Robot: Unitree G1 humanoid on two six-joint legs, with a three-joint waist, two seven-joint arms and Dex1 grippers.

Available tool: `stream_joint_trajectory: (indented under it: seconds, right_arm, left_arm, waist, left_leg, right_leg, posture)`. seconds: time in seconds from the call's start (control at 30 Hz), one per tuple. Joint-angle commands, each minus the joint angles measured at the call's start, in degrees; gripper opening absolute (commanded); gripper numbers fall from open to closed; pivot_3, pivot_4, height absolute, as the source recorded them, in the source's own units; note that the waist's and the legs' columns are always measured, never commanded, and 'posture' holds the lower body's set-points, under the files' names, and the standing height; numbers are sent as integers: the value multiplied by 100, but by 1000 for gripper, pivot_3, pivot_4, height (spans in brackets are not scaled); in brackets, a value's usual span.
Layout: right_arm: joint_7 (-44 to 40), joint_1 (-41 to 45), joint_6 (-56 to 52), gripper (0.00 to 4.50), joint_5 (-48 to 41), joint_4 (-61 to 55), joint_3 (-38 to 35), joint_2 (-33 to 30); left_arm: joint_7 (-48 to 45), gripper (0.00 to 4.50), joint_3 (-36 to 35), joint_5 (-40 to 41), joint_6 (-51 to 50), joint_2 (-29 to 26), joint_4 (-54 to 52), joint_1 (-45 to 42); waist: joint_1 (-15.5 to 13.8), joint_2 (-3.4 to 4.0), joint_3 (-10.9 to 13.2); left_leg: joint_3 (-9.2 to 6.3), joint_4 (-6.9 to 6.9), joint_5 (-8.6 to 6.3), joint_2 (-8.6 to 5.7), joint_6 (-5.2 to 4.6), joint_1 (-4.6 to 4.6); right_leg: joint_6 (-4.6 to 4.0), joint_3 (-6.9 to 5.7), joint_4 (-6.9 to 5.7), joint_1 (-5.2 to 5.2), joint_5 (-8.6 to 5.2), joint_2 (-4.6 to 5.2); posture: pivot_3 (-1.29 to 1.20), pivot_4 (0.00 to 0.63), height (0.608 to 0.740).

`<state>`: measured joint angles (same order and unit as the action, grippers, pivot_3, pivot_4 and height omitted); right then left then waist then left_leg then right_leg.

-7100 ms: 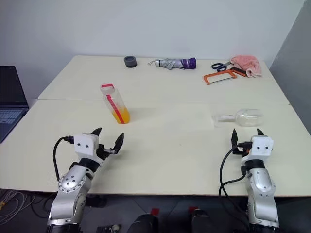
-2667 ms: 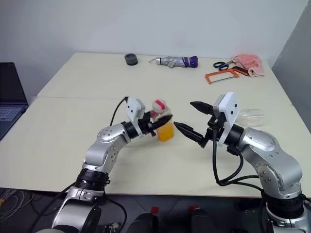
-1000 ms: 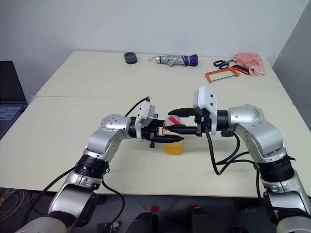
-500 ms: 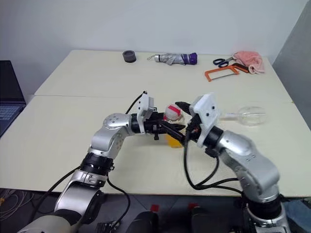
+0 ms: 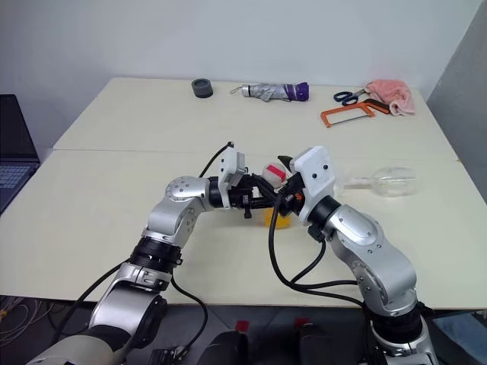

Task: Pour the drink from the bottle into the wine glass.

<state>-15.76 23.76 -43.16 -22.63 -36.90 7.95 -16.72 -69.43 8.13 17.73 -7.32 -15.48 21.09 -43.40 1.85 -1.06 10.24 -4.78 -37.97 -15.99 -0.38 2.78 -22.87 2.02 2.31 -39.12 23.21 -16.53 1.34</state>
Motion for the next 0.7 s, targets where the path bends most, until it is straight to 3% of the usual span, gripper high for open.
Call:
stream_joint_trajectory:
  seconds: [0.03,0.13,0.27,0.37,0.43,0.57,0.63,0.7]
  right_arm:
    - [-261,20,124,1973,-60,-60,28,-99]
    - [-451,23,181,1848,-124,19,70,-141]
    - [-1401,247,468,1848,-384,380,75,-480]
    - [-3776,1076,701,1848,-671,1396,151,-1757]
    - [-4518,1553,894,1848,-657,2127,189,-2149]
    - [-4775,1786,793,1848,-778,2600,70,-2244]
    - [-4397,1658,906,1848,-687,2561,-125,-2106]
    - [-3792,1346,1015,2572,-707,2247,-517,-1887]
  left_arm:
    - [-15,1793,-55,41,131,21,-97,-151]
    - [-19,1793,-61,43,131,18,-108,-144]
    - [-124,1792,-50,82,90,1,-146,-162]
    - [-627,1789,131,26,145,-208,-226,-197]
    - [-806,1788,201,-19,216,-297,-224,-205]
    - [-690,1787,149,-6,222,-259,-225,-177]
    - [-584,1787,132,-2,214,-226,-275,-130]
    - [-408,1787,101,8,181,-171,-294,-71]
  waist:
    - [0,0,0]
    - [1,0,0]
    - [1,0,0]
    - [7,8,6]
    - [8,9,6]
    - [4,8,6]
    - [3,8,6]
    - [-3,6,5]
  left_leg:
    - [0,0,0,0,-1,0]
    - [0,0,-6,-2,-11,0]
    - [1,-1,-7,-3,-12,0]
    - [5,-4,-11,-8,-19,1]
    - [21,-6,-14,-12,-25,4]
    - [17,1,-14,0,-25,3]
    - [13,1,-13,3,-24,-2]
    - [6,-1,-13,5,-23,-2]
  right_leg:
    - [0,0,0,0,0,0]
    - [0,0,0,0,0,-1]
    - [0,1,0,0,0,-1]
    - [0,0,-1,-1,1,-2]
    - [4,2,4,-4,4,-4]
    - [-3,-8,3,-2,2,-17]
    - [-5,-7,2,2,2,-14]
    - [-4,-1,1,3,3,-2]
  posture:
    - [0,150,740]
    - [0,150,740]
    - [0,150,740]
    - [0,150,740]
    - [0,150,740]
    - [0,150,740]
    - [0,150,740]
    - [0,150,740]
